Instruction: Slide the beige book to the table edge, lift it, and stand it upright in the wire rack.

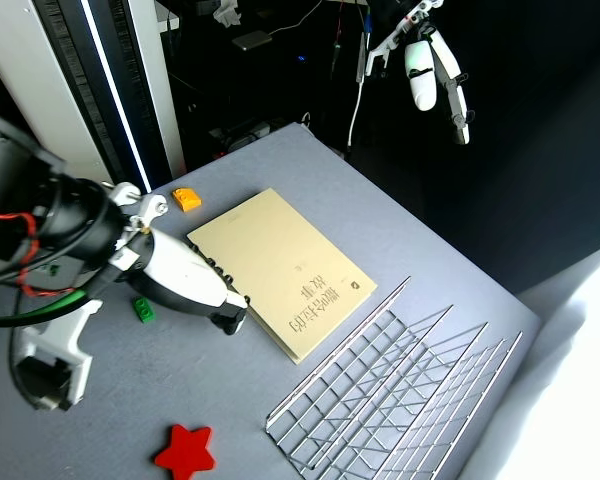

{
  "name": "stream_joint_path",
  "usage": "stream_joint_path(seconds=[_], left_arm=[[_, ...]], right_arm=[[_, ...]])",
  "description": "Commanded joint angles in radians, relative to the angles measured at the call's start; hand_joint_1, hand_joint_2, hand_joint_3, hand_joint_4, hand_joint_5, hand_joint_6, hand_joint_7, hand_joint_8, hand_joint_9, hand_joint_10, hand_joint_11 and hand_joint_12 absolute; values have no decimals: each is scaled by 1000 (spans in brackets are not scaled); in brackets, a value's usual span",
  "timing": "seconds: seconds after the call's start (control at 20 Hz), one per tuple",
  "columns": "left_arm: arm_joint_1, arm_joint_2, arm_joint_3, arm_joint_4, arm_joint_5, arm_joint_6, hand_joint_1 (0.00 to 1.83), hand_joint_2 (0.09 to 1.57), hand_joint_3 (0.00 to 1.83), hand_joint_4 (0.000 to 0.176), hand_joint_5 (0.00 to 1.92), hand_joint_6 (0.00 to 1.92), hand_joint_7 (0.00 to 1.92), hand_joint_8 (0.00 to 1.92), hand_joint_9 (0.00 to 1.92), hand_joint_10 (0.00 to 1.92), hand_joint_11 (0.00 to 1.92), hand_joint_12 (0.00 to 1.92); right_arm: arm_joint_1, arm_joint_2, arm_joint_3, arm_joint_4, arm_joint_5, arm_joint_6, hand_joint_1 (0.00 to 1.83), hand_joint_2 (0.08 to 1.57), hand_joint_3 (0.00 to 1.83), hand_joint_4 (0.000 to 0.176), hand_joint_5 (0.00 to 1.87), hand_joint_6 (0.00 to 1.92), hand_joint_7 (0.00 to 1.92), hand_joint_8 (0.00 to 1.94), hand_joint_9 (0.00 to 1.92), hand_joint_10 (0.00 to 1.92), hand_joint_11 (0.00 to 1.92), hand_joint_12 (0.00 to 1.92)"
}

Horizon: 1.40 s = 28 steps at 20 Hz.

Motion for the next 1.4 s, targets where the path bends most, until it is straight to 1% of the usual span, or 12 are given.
stream_joint_path(seconds=[0.0,0.1,0.15,0.35,0.5,0.65,0.7,0.85,1.1,1.2,1.3,1.35], left_arm=[[-2,4,16,-21,-66,-30,166,1108,0,0,206,4,204,3,174,4,0,436],[-22,4,41,-22,13,-73,155,1093,0,0,212,3,211,4,188,6,0,504],[-39,7,59,7,63,-108,167,1090,0,0,209,1,210,2,182,2,0,456],[-55,7,93,134,100,-161,129,1091,0,0,178,0,176,0,159,0,0,376],[-57,-4,128,203,152,-204,185,1066,0,0,220,8,218,8,195,7,0,490],[-153,3,149,224,319,-203,215,1066,0,0,179,0,170,0,145,0,0,346],[-158,-4,164,227,329,-181,213,1065,0,0,175,0,170,1,147,2,0,344],[-194,-1,199,221,481,-163,307,1046,0,0,193,5,194,7,161,5,0,383],[-266,16,196,221,653,-164,493,1030,0,0,158,0,169,0,158,1,0,372],[-286,32,183,221,678,-165,558,1037,1,0,135,0,142,0,133,0,0,349],[-297,42,179,220,697,-227,643,1023,0,0,151,5,153,4,137,2,0,383],[-298,46,183,220,732,-294,686,1029,0,0,143,1,148,1,131,0,0,359]], right_arm=[[-1,0,3,24,-32,12,170,1109,4,0,237,0,288,0,299,1,0,765],[-9,-17,3,24,-45,14,139,1118,5,0,249,4,296,4,290,2,0,766],[-17,-27,3,24,-62,13,160,1122,4,0,240,1,282,1,279,0,0,760],[-28,-65,25,23,-93,14,160,1111,0,0,264,6,297,5,287,3,0,813],[-30,-107,56,23,-93,6,197,1112,0,0,243,1,305,8,311,13,0,782],[-36,-140,62,22,-117,21,182,1124,4,0,241,4,296,2,295,2,0,742],[-38,-147,62,22,-121,25,169,1131,4,0,234,1,287,1,286,1,0,716],[-42,-170,62,23,-138,39,200,1125,0,0,232,1,278,2,284,3,0,706],[-40,-209,62,25,-153,61,168,1135,1,0,255,5,298,5,291,5,0,737],[-33,-223,62,30,-161,61,172,1137,1,0,259,3,284,0,274,1,0,737],[-32,-236,62,59,-176,61,153,1142,2,0,244,1,265,1,264,2,0,739],[-32,-246,62,71,-185,61,161,1145,2,0,243,1,259,0,259,0,0,738]])
